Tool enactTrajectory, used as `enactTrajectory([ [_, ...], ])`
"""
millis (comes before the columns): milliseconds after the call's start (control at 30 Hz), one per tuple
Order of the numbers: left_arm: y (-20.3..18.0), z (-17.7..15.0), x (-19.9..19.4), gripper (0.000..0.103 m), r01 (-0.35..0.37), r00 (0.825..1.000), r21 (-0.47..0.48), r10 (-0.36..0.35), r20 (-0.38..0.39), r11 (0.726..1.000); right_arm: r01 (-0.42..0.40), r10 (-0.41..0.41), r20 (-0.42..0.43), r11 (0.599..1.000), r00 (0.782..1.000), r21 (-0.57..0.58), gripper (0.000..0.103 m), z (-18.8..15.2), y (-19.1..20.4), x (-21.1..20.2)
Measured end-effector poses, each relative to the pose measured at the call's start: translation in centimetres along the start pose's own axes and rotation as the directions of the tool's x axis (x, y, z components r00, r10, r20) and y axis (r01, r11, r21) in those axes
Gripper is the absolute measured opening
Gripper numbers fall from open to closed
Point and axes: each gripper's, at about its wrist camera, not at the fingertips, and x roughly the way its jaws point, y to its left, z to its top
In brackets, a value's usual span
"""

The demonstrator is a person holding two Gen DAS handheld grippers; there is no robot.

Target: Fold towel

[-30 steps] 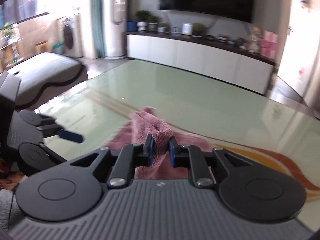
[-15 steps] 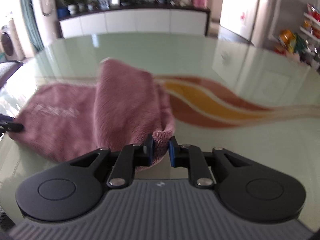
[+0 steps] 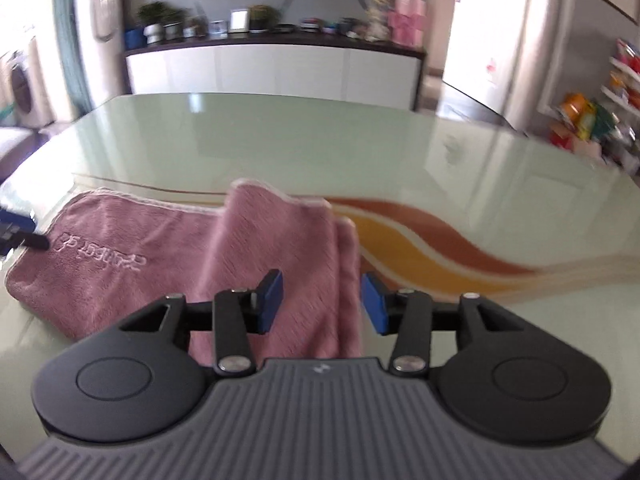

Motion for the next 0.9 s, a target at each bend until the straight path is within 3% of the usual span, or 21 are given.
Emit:
enactTrajectory([
  [133,0.6,1.4,1.7,0.056,-0.016,1.0,-0.005,0.016,0.002,1.0,-0.023,0.022,-0.029,0.999,0.999,-0.038,0.043,1.2,-0.2,3.0],
  [267,1.3,2.2,3.4,0.057,-0.023,1.0,-0.003,0.023,-0.011,1.0,-0.036,0.036,-0.079,0.999,0.996,-0.006,0.042,2.0,-1.0,5.6],
  [433,1.7,2.9,4.3,0.057,0.006,1.0,0.015,-0.005,-0.027,1.0,-0.113,0.118,-0.116,0.992,0.986,0.049,0.023,1.8,-1.9,6.7],
  [600,1.5,3.9,5.3,0.033,0.033,0.999,0.007,-0.032,-0.025,0.999,-0.106,0.111,-0.102,0.993,0.989,0.061,0.017,2.1,-2.4,7.3],
  [767,-0.1,5.8,6.8,0.018,-0.042,0.999,0.055,0.042,0.005,0.998,-0.065,0.072,-0.088,0.994,0.994,0.086,0.011,3.7,-3.1,9.0],
  [900,-0.8,7.0,7.1,0.007,-0.063,0.998,0.069,0.061,0.021,0.996,-0.059,0.063,-0.054,0.996,0.997,0.073,0.008,5.3,-3.5,9.1],
])
